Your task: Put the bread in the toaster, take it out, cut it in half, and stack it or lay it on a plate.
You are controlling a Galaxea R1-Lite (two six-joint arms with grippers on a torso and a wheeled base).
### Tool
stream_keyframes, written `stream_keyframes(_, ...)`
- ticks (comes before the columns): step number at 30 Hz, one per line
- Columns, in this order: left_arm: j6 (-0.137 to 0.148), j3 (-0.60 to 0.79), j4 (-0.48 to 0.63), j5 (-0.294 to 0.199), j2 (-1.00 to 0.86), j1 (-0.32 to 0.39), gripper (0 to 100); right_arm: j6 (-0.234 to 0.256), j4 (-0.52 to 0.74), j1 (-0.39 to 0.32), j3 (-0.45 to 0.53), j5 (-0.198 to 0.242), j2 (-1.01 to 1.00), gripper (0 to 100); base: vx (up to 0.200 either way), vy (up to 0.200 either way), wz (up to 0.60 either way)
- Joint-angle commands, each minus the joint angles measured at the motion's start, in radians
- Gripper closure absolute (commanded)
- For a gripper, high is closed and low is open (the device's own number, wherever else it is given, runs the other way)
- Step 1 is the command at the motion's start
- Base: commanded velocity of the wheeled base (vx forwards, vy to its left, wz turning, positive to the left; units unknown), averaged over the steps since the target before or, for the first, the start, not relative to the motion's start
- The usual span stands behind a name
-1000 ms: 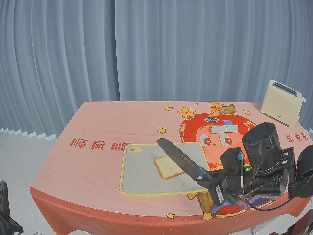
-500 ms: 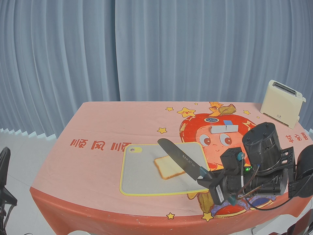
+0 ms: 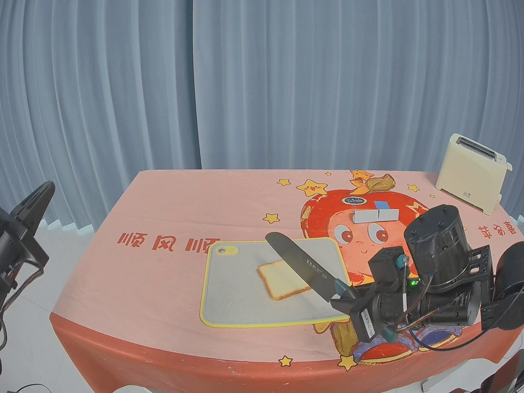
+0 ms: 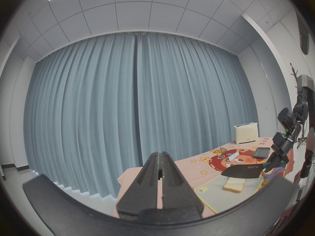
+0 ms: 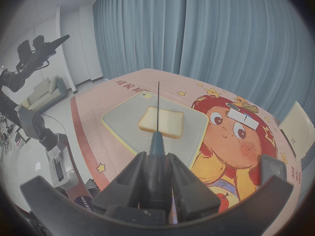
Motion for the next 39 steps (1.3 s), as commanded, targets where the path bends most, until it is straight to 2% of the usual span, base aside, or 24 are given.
stream_keyframes(1,0.016,-0.067,-0.145,-0.005,0.293,-0.010,100,0.000,0.003,-0.001,0.001,-0.001,0.008,100,0.000,0.000,0.00)
stream_keyframes(4,0.016,-0.139,-0.150,-0.005,0.345,-0.010,100,0.000,0.003,-0.001,0.001,-0.001,0.008,100,0.000,0.000,0.00)
stream_keyframes(5,0.016,-0.234,-0.147,-0.006,0.403,-0.010,100,-0.002,0.004,-0.001,0.003,0.001,0.008,100,0.000,0.000,0.00)
stream_keyframes(9,0.016,-0.366,-0.133,-0.017,0.489,-0.007,100,-0.002,0.004,-0.001,0.003,0.001,0.009,100,0.000,0.000,0.00)
stream_keyframes(14,0.018,-0.478,-0.030,-0.020,0.578,-0.018,100,-0.002,0.006,0.002,0.003,0.001,0.009,100,0.000,0.000,0.00)
stream_keyframes(20,0.018,-0.645,0.039,-0.023,0.683,-0.131,100,-0.002,0.004,0.000,0.001,0.001,0.026,100,0.000,0.000,0.00)
stream_keyframes(23,0.022,-0.713,0.119,-0.022,0.713,-0.210,100,0.000,-0.002,-0.001,0.001,0.001,0.040,100,0.000,0.000,0.00)
stream_keyframes(26,0.047,-0.720,0.145,-0.019,0.735,-0.315,100,-0.002,-0.004,-0.001,0.001,0.001,0.045,100,0.000,0.000,0.00)
stream_keyframes(29,0.053,-0.728,0.151,-0.016,0.753,-0.400,100,-0.002,-0.004,-0.001,0.001,0.001,0.045,100,0.000,0.000,0.00)
stream_keyframes(31,0.054,-0.733,0.156,-0.016,0.755,-0.421,100,-0.002,-0.004,-0.001,0.001,0.001,0.043,100,0.000,0.000,0.00)
stream_keyframes(34,0.116,-0.756,0.246,-0.016,0.749,-0.464,100,0.000,-0.004,-0.001,0.001,0.001,0.045,100,0.000,0.000,0.00)
stream_keyframes(35,0.116,-0.756,0.246,-0.016,0.749,-0.464,100,0.000,-0.004,-0.001,0.001,0.001,0.045,100,0.000,0.000,0.00)
stream_keyframes(36,0.163,-0.779,0.320,-0.014,0.741,-0.487,100,-0.002,-0.004,-0.001,0.001,0.001,0.045,100,0.000,0.000,0.00)
stream_keyframes(38,0.189,-0.806,0.366,-0.006,0.739,-0.506,100,-0.002,-0.005,-0.001,0.000,0.001,0.045,100,0.000,0.000,0.00)
stream_keyframes(39,0.189,-0.806,0.366,-0.006,0.739,-0.506,100,-0.002,-0.005,-0.001,0.000,0.001,0.045,100,0.000,0.000,0.00)
